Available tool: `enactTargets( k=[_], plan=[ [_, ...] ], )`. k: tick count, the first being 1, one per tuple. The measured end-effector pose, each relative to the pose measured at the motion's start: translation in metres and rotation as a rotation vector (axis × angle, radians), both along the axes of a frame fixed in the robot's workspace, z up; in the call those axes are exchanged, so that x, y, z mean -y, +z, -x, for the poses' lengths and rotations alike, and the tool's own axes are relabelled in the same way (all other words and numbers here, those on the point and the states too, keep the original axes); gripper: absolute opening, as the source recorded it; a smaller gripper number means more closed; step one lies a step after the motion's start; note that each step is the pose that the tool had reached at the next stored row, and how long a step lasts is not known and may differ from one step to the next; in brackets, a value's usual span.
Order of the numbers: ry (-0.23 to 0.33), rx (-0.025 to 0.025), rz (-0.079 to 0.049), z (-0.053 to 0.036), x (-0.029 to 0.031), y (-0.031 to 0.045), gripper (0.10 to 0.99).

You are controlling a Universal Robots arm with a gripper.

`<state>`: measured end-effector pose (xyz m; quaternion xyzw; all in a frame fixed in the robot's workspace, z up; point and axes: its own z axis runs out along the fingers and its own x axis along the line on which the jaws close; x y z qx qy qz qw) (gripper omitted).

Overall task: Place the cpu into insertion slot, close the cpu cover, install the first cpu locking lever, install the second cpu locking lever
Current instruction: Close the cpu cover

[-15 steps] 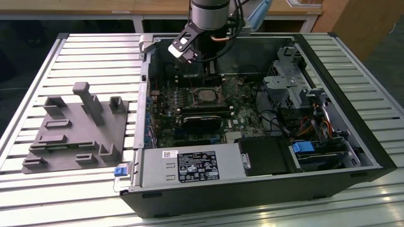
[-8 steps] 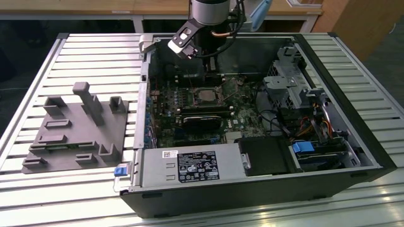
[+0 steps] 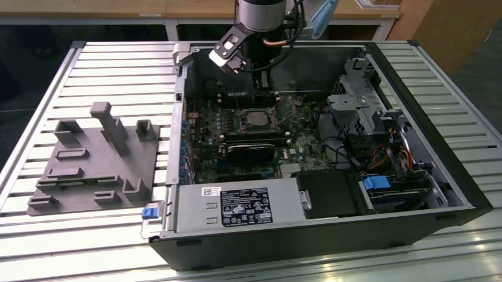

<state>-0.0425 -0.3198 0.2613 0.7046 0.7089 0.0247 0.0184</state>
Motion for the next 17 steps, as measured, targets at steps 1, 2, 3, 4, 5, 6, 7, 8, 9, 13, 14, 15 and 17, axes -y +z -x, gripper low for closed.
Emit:
enactTargets(
  k=[1, 2, 3, 4, 5, 6, 7, 8, 9, 13, 14, 15, 17],
  plan=[
    [0.000, 0.0000, 0.000, -0.0005, 0.0000, 0.0000, 0.106],
    [0.000, 0.0000, 0.000, -0.0010, 0.0000, 0.0000, 0.106],
    [0.000, 0.0000, 0.000, -0.0015, 0.0000, 0.0000, 0.106],
    [0.000, -0.0001, 0.000, -0.0019, 0.0000, 0.0000, 0.106],
    [0.000, -0.0001, 0.000, -0.0020, 0.0000, 0.0000, 0.106],
    [0.000, 0.0000, 0.000, -0.0021, 0.0000, 0.0000, 0.106],
    [0.000, 0.0000, 0.000, -0.0023, 0.0000, 0.0000, 0.106],
    [0.000, 0.0000, 0.000, -0.0026, 0.0000, 0.0000, 0.106],
    [0.000, 0.0000, 0.000, -0.0027, 0.0000, 0.0000, 0.106],
    [0.000, 0.0000, 0.000, -0.0040, 0.0000, 0.0000, 0.106],
    [0.000, 0.0000, 0.000, -0.0043, 0.0000, 0.0000, 0.106],
    [0.000, 0.0000, 0.000, -0.0047, 0.0000, 0.0000, 0.106],
    [0.000, 0.0000, 0.000, -0.0054, 0.0000, 0.0000, 0.106]
  ],
)
